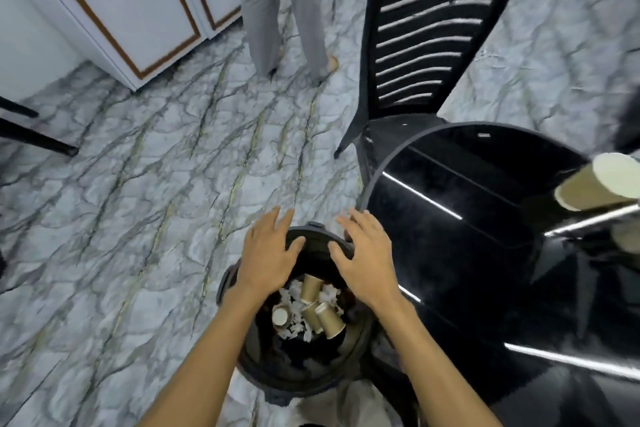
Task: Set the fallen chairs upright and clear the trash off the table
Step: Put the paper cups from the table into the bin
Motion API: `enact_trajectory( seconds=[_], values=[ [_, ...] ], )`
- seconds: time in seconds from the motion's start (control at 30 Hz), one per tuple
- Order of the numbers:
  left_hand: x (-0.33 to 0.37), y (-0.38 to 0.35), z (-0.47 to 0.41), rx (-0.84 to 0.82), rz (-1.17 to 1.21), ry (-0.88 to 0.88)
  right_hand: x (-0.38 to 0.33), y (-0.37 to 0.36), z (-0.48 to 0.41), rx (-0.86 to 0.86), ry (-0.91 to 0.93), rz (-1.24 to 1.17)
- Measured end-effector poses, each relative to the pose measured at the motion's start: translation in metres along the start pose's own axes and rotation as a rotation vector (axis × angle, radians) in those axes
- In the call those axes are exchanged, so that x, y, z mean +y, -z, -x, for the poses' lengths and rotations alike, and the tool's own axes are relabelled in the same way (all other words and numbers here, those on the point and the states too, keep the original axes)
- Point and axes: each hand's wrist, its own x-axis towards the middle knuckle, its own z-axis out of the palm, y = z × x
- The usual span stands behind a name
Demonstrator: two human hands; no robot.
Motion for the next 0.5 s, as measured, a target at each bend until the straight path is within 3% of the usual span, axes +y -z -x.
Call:
enact_trajectory(
  seconds=[0.2,0.5],
  values=[
    [0.103,-0.033,-0.03,-0.034,0.009,-0.302,0.07,0.076,0.03,0.299,-0.23,0.07],
    [0.233,-0.109,-0.067,-0.103,-0.139,-0.613,0.178,0.144,0.063,0.441,-0.501,0.095]
  ],
)
